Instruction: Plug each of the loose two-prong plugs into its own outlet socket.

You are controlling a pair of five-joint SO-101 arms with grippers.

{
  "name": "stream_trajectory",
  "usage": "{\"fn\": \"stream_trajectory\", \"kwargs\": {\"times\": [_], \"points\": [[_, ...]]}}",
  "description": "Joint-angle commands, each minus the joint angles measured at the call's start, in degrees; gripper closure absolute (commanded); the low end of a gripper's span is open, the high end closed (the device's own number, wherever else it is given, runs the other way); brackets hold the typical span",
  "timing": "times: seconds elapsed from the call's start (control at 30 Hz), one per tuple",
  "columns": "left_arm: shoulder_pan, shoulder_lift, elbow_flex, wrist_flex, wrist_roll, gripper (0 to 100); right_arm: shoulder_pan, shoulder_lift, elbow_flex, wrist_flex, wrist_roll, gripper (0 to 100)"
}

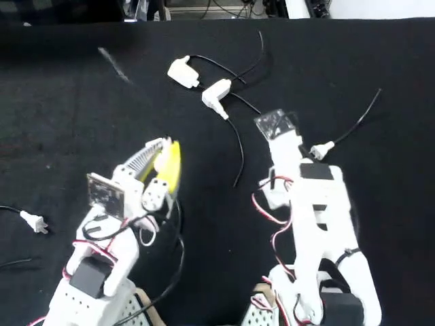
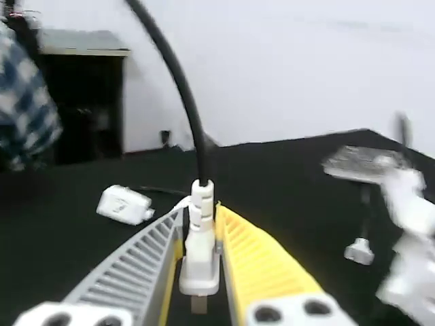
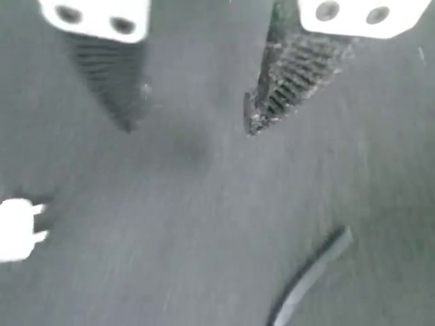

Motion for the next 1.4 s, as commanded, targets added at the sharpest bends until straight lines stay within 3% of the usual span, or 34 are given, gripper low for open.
{"fn": "stream_trajectory", "kwargs": {"times": [0.0,0.13,0.37,0.6,0.77,0.97,1.1,1.37], "points": [[4.88,-0.53,-0.04,0.0,-1.23,97,-3.6,-0.92,-2.07,-5.98,-8.62,88.5],[8.4,-0.53,2.15,-0.09,-1.76,97,-4.13,-0.92,-4.09,-7.03,-9.85,99.1],[14.64,-0.53,8.04,-0.35,-13.27,97,-6.86,-1.36,-9.54,-5.89,-10.2,98.6],[11.3,0.0,8.92,-2.37,-13.45,97,-19.87,-1.45,-15.34,5.1,-10.2,98.6],[9.54,-0.44,8.92,-2.64,-13.1,97,-21.98,-1.45,-21.05,8.53,-10.2,98.6],[2.15,-0.44,8.92,-14.15,4.75,97,-21.89,-1.8,-19.3,8.35,-17.85,98.6],[-5.49,-0.44,8.92,-22.77,16.18,97,-21.27,-7.16,-11.74,1.58,-18.55,98.6],[-17.8,-0.44,5.85,-26.11,29.27,97,-21.36,-32.84,11.38,-17.23,-18.11,98.6]]}}
